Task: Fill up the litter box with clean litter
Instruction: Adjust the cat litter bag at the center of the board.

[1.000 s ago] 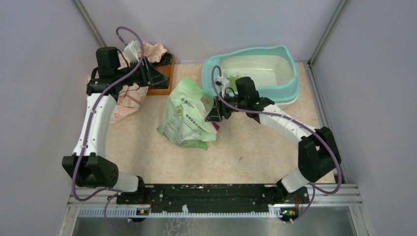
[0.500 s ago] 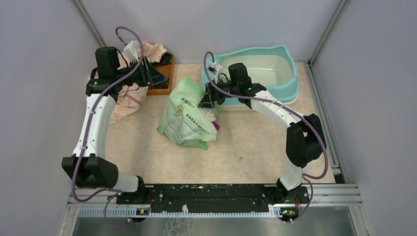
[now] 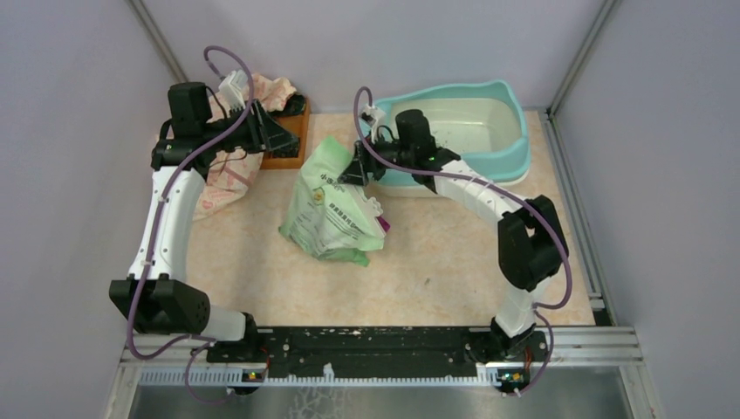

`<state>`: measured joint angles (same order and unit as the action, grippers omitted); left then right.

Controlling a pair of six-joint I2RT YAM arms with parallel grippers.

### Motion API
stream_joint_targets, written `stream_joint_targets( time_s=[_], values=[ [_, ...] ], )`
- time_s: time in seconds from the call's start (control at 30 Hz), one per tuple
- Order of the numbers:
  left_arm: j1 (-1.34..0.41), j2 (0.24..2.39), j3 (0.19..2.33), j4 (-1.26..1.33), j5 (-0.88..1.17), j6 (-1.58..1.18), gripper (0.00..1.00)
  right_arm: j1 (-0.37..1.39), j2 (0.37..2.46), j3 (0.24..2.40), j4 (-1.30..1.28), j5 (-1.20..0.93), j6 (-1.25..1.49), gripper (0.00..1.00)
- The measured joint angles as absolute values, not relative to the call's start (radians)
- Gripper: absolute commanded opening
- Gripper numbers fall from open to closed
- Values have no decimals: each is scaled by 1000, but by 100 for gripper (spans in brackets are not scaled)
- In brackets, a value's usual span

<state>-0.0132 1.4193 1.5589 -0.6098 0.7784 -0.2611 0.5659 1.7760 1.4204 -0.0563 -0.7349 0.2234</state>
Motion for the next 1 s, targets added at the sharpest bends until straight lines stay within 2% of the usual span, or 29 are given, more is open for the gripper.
stream_joint_targets(
  time_s=[0.03, 0.13, 0.2, 0.23, 0.27, 0.63, 1.0],
  values=[
    [-13, 1419, 1559, -610, 778, -261, 45, 575, 1776, 1420, -32, -735, 230, 53],
    [-13, 1417, 1559, -613, 778, -261, 45, 602, 1776, 1421, 4, -725, 228, 23],
    [-13, 1411, 1559, -615, 778, -261, 45, 626, 1774, 1421, 9, -708, 213, 12],
    [-13, 1408, 1559, -616, 778, -261, 45, 638, 1773, 1421, 7, -696, 202, 3],
    [-13, 1403, 1559, -618, 778, -261, 45, 650, 1769, 1421, 6, -681, 191, 0],
    [-10, 1347, 1557, -629, 778, -261, 45, 852, 1605, 1379, -110, -342, -28, 0],
    [79, 1260, 1494, -662, 703, -254, 46, 1077, 1527, 1300, -116, -62, -191, 0]
  ],
)
